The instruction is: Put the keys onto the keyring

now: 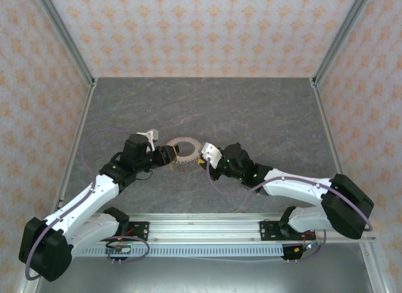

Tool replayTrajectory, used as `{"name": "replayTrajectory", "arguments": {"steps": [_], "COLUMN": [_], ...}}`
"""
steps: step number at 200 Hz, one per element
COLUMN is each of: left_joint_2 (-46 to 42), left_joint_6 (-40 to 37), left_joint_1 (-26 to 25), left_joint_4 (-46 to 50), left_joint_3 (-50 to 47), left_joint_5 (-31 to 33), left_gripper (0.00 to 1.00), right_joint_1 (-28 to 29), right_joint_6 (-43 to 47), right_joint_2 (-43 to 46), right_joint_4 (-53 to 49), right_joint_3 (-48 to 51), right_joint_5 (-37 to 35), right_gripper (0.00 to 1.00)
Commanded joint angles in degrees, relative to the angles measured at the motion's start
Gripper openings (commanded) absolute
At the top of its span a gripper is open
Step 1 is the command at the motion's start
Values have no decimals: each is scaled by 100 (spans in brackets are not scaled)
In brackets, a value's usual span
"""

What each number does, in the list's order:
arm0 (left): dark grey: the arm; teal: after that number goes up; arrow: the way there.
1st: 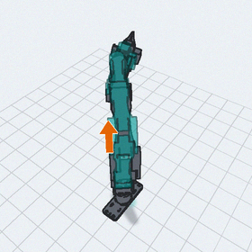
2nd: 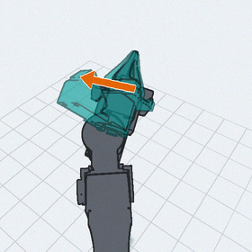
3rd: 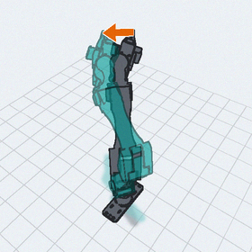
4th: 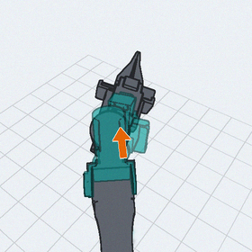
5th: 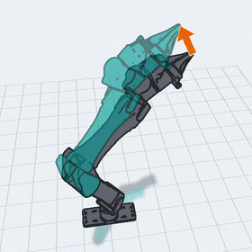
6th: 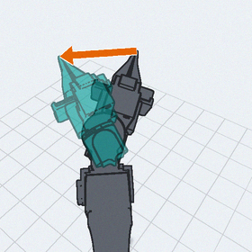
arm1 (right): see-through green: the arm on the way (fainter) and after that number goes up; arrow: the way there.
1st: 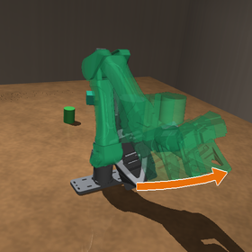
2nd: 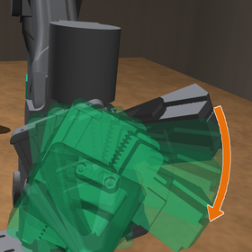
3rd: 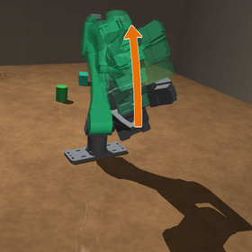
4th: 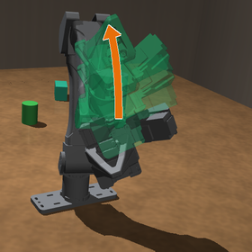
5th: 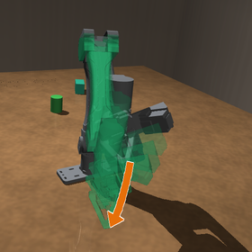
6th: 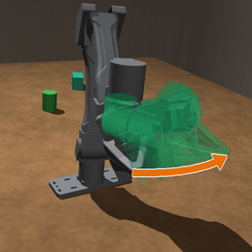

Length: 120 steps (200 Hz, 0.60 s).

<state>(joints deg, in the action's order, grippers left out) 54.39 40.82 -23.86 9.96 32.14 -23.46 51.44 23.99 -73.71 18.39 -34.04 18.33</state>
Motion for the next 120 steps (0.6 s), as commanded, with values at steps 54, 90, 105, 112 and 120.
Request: {"name": "replayTrajectory", "arguments": {"steps": [54, 90, 105, 112, 120], "left_joint_2": [-37, -388, -509, -575, -656], "left_joint_6": [26, -36, -164, -309, -524], "left_joint_1": [-49, -49, -49, -49, -50], "left_joint_4": [308, 820, 823, 711, 498], "left_joint_3": [-427, -423, -404, -385, -368], "left_joint_5": [487, 1165, 1220, 1148, 999], "left_gripper": [57, 65, 66, 65, 65], "right_joint_1": [-58, -55, -64, -64, -71], "right_joint_6": [572, 1132, 1328, 1450, 1568], "right_joint_2": [-651, -743, -714, -685, -674], "right_joint_4": [-934, -1460, -1468, -1462, -1425], "right_joint_3": [-884, -1069, -1080, -1074, -1069], "right_joint_5": [-241, -389, -186, 3, 174], "right_gripper": [0, 0, 0, 0, 0]}}
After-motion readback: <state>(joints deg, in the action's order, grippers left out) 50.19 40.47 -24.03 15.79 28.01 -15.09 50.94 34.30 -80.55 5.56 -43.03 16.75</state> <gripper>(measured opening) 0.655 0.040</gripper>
